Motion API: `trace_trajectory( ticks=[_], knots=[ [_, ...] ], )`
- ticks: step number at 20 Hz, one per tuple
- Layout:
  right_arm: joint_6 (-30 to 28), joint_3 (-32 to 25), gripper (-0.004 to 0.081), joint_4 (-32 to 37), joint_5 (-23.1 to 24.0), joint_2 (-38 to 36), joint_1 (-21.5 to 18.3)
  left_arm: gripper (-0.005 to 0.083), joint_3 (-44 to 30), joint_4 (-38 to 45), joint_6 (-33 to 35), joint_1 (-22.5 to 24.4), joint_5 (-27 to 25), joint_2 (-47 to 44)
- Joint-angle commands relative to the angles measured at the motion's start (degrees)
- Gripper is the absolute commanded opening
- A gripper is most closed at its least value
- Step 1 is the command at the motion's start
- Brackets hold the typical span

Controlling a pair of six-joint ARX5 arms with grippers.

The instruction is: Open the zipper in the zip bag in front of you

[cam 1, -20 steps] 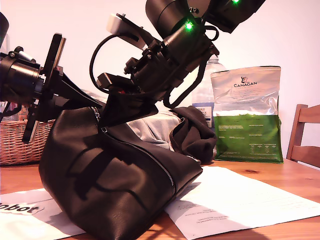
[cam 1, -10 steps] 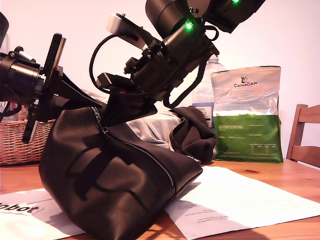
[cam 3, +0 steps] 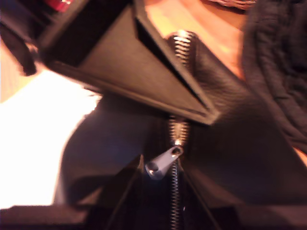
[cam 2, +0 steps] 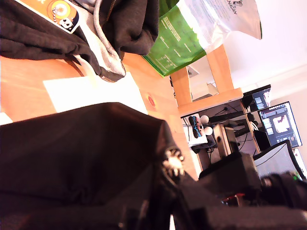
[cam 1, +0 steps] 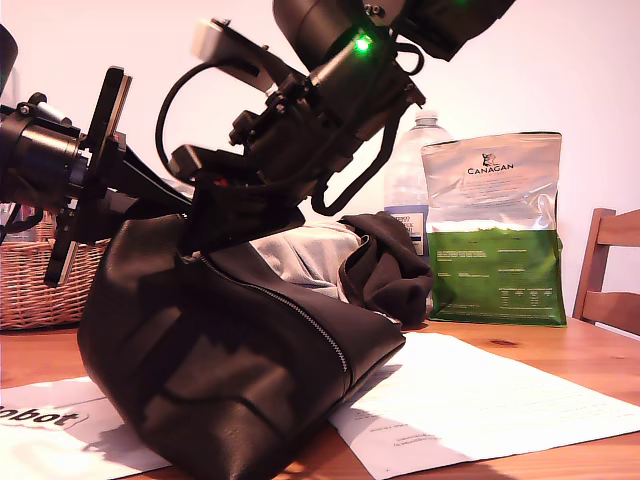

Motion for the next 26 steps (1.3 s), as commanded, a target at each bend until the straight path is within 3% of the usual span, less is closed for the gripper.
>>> trace_trajectory(
  ticks=[1, 26],
  knots=[
    [0.0, 0.7, 0.0192, 0.4, 0.3, -0.9, 0.3, -0.0024, -0.1, 0.7, 0.2, -0.1, 0.4, -0.1],
    [0.0, 0.7, 0.0044, 0.2, 1.3, -0.9, 0.2, -0.0024, -0.1, 0.8, 0.5, -0.1, 0.5, -0.1]
  ],
)
